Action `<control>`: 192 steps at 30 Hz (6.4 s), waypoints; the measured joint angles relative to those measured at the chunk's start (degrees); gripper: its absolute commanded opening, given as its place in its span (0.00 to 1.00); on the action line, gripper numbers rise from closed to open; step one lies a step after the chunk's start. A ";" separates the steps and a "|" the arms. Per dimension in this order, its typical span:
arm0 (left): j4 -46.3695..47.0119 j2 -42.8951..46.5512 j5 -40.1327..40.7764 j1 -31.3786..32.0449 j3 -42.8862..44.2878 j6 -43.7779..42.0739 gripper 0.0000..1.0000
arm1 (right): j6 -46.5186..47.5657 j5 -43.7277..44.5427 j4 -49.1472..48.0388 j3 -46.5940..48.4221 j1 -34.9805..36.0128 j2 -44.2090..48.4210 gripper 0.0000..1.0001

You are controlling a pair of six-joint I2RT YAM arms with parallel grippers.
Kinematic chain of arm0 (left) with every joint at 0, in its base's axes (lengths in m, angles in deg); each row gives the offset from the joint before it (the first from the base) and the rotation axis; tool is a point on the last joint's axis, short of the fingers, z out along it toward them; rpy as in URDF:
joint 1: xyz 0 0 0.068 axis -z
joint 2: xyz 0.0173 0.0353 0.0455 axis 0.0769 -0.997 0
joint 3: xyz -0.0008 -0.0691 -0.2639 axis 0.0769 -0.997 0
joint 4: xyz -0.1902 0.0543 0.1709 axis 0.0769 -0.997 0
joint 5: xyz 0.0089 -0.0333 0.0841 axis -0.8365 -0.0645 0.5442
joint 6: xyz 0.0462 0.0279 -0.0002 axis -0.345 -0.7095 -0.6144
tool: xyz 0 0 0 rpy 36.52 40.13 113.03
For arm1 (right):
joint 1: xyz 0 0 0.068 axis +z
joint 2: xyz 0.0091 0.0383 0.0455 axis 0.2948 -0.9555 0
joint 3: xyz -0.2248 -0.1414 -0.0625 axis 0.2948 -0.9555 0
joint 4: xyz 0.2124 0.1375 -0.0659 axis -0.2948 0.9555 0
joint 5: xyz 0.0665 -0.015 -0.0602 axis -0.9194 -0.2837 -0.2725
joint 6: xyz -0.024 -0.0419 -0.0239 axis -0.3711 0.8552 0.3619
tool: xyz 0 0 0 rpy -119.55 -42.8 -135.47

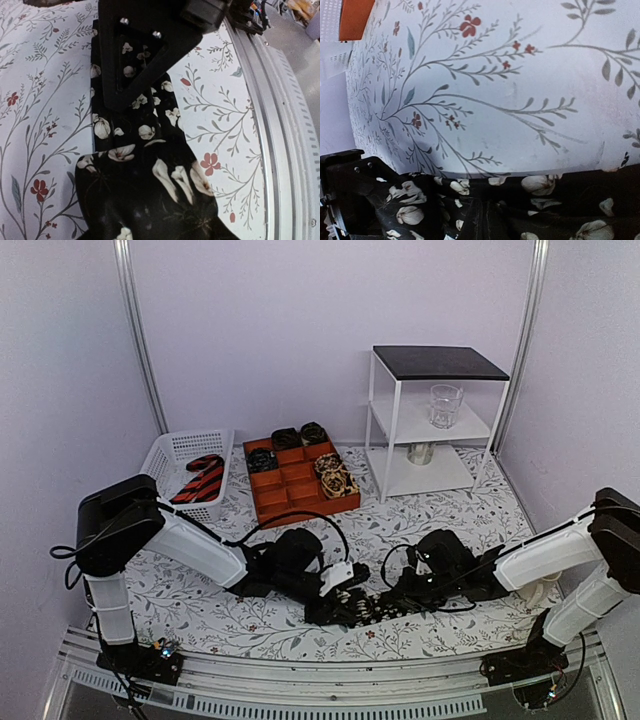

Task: Roll the ties
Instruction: Roll the tie at the center of the board.

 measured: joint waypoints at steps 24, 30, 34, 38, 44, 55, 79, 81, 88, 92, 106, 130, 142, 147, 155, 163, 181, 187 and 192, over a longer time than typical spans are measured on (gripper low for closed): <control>-0.96 0.00 -0.04 -1.70 -0.11 -6.82 0.63 | -0.66 5.03 -1.38 3.85 -1.16 -5.03 0.02; -1.44 0.09 0.04 -1.70 -0.11 -6.97 0.69 | -0.17 4.79 -0.24 4.04 -1.18 -4.15 0.12; -2.69 1.05 1.42 -1.70 -0.13 -6.36 0.76 | 1.18 4.63 2.05 4.04 -1.20 -0.94 0.18; -3.96 3.32 3.45 -1.75 -0.63 -5.40 0.77 | 2.40 3.91 2.60 4.13 -1.18 1.79 0.26; -3.85 6.58 3.89 -1.77 -1.38 -4.24 0.75 | 4.50 0.63 1.05 5.40 -1.14 1.64 0.35; -1.20 10.86 2.45 -2.69 -8.13 1.27 0.74 | 6.19 -4.76 -2.84 9.05 -0.66 -5.81 0.41; 14.40 18.84 9.11 -4.13 -24.79 25.09 0.17 | -0.52 -6.67 -4.94 6.32 3.30 -6.01 0.26; 14.58 18.82 9.09 -3.85 -25.03 26.91 0.11 | -1.14 -6.34 -5.01 5.90 3.63 -6.01 0.26; 14.64 16.35 8.04 -1.29 -24.81 30.34 0.03 | -2.38 -4.94 -5.44 5.20 4.59 -5.99 0.25; 14.64 13.90 5.79 0.92 -24.06 30.42 0.01 | -2.60 -4.28 -5.84 4.96 4.87 -5.95 0.25; 12.76 6.45 5.53 2.89 -15.96 25.05 0.00 | -2.60 -2.86 -6.08 3.74 4.90 -4.63 0.21; 9.27 6.62 10.91 2.89 -12.61 22.40 0.00 | -0.17 2.67 2.54 2.97 5.27 4.98 0.27; 8.94 6.67 11.13 2.89 -13.53 23.65 0.02 | -0.15 1.09 1.62 4.72 7.93 -0.79 0.20; 8.61 9.05 11.91 2.89 -15.56 25.49 0.00 | -0.94 1.16 1.51 4.74 8.83 -0.83 0.20; 7.85 9.42 11.93 2.89 -15.23 25.83 0.00 | -2.43 1.73 0.33 3.91 9.03 -0.81 0.19; 6.36 7.82 11.50 2.89 -13.03 25.14 0.00 | -2.60 2.45 0.13 3.78 9.03 -0.83 0.19; 3.78 7.23 10.01 2.89 -8.44 24.04 0.00 | -1.97 4.02 -1.31 0.70 9.01 1.29 0.19; 3.76 7.26 8.94 2.89 -6.88 23.82 0.00 | -1.31 4.87 -0.68 0.15 9.01 2.38 0.19; 3.74 7.26 8.48 2.89 -5.60 23.61 0.00 | -1.27 5.99 -0.59 -1.20 9.01 3.39 0.18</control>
